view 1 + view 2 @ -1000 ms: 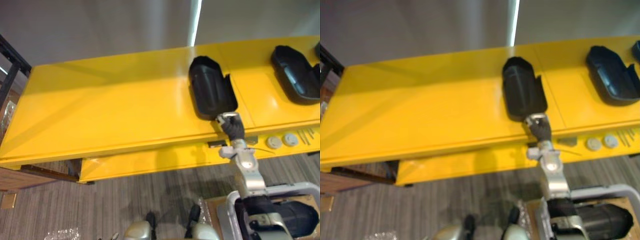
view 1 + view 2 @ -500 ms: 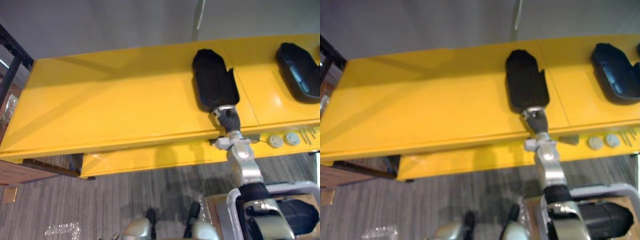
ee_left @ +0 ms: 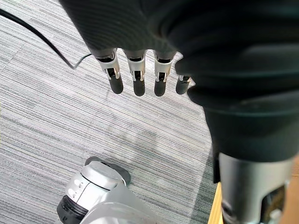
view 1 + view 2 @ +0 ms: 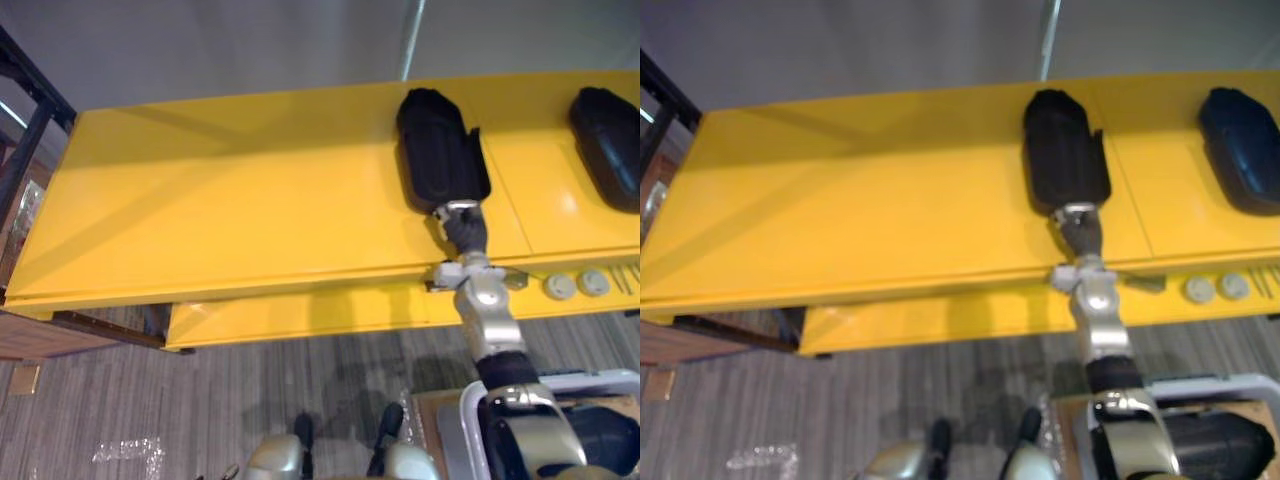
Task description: Walk over and take plastic housings, then place them on the shelf
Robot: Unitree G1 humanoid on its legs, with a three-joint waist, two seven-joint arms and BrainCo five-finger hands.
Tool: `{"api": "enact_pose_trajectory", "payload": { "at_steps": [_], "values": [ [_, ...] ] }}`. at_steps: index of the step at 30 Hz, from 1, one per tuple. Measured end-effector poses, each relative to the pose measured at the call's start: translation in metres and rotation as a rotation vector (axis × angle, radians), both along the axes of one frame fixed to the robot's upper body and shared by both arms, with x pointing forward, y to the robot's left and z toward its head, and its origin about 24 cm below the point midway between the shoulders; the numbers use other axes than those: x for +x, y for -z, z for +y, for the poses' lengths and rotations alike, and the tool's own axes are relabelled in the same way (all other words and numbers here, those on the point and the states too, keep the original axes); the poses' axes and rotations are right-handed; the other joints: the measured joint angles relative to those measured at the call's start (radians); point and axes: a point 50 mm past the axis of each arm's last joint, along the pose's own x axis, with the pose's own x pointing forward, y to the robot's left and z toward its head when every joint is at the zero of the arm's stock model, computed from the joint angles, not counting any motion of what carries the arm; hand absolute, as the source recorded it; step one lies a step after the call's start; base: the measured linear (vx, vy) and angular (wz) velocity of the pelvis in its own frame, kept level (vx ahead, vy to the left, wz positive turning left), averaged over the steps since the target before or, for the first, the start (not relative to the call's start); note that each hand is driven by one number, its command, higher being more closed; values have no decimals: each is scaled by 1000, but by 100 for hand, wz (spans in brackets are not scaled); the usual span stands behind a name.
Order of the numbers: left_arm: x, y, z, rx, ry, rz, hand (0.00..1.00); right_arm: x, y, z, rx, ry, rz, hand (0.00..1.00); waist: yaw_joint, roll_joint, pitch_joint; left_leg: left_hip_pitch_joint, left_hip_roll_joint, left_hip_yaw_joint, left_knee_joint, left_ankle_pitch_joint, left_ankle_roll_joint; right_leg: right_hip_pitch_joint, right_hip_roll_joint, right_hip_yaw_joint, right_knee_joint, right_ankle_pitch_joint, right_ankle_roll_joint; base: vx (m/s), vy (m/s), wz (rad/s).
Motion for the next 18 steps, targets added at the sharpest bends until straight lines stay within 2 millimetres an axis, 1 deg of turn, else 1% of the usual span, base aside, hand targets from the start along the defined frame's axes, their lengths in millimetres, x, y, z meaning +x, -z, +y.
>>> {"api": "enact_pose_trajectory", "payload": {
  "at_steps": [8, 14, 16, 17, 18],
  "values": [
    [0, 0, 0, -1, 0, 1, 0, 3, -2, -1, 2, 9, 3, 100, 11, 3, 5, 2, 0, -10, 1, 1, 1, 9, -1, -15, 0, 0, 0, -13, 2, 4],
    [0, 0, 0, -6, 4, -4, 0, 4, -5, 0, 1, 1, -9, 100, 10, 4, 10, 3, 3, -7, -1, 0, 1, 8, 1, -11, 0, 0, 0, -5, 2, 0],
    [1, 0, 0, -4, 3, -6, 0, -6, -7, 3, -4, -19, -42, 100, 9, 2, 11, 3, 5, -4, -4, 0, 0, 6, 3, -7, 0, 0, 0, -2, 2, -2],
    [1, 0, 0, -3, 1, -8, 0, -19, -7, 6, -1, -46, -70, 100, 9, -1, 12, 3, 6, -1, -7, 0, 0, 2, 5, -2, 0, 0, 0, 0, 0, 0],
    [1, 0, 0, -3, 1, -8, 0, -19, -7, 6, -1, -46, -70, 100, 9, -1, 12, 3, 6, -1, -7, 0, 0, 2, 5, -2, 0, 0, 0, 8, 9, -11]
  ]
}}
